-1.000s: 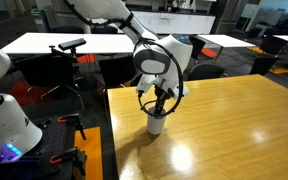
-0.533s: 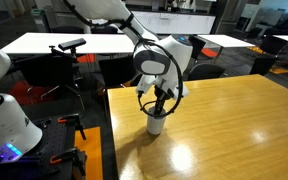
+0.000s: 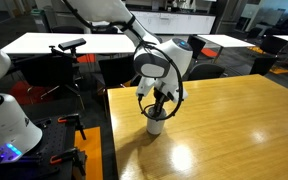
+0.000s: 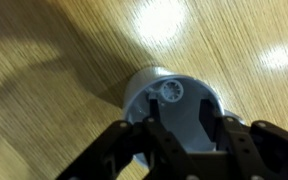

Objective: Pick the marker in the cup and put it on the table

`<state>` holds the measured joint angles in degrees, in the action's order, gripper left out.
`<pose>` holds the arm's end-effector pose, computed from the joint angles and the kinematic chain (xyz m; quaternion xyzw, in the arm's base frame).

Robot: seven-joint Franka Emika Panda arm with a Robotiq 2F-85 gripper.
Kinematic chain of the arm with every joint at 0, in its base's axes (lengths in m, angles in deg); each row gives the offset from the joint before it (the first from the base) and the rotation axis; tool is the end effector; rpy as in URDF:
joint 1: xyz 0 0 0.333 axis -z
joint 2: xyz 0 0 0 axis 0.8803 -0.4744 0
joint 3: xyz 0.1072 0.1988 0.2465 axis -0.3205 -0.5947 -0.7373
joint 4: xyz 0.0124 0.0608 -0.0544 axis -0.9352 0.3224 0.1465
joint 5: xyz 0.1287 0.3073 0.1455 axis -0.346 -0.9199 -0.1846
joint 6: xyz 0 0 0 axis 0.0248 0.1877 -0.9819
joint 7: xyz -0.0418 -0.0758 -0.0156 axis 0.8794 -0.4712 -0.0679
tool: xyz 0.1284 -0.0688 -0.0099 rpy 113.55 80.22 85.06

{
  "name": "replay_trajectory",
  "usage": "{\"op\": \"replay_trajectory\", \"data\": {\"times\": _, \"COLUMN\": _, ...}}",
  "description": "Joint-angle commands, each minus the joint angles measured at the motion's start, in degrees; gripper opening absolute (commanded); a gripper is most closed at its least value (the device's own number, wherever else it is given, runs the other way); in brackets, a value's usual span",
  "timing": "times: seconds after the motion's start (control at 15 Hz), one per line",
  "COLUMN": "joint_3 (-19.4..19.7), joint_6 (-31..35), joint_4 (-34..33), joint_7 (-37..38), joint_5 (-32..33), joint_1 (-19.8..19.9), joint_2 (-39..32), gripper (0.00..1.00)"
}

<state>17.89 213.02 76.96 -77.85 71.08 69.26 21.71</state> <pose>0.5704 -0.1178 0.2728 -0.9579 0.2779 0.0319 0.0654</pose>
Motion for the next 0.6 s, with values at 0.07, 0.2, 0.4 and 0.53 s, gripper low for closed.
{"op": "replay_trajectory", "data": {"times": 0.07, "joint_3": -0.22, "joint_6": -4.32, "joint_4": -2.42, "joint_7": -1.98, "joint_5": -1.05, "joint_1": 0.71, "joint_2": -0.77, "gripper": 0.48}}
{"op": "replay_trajectory", "data": {"times": 0.2, "joint_3": -0.13, "joint_6": -5.95, "joint_4": -3.03, "joint_7": -1.89, "joint_5": -0.88, "joint_1": 0.77, "joint_2": -0.80, "gripper": 0.48}}
{"op": "replay_trajectory", "data": {"times": 0.4, "joint_3": 0.09, "joint_6": -7.90, "joint_4": -3.92, "joint_7": -1.63, "joint_5": -0.67, "joint_1": 0.80, "joint_2": -0.97, "gripper": 0.47}}
{"op": "replay_trajectory", "data": {"times": 0.53, "joint_3": 0.17, "joint_6": -9.02, "joint_4": -4.62, "joint_7": -1.67, "joint_5": -0.72, "joint_1": 0.87, "joint_2": -1.19, "gripper": 0.38}}
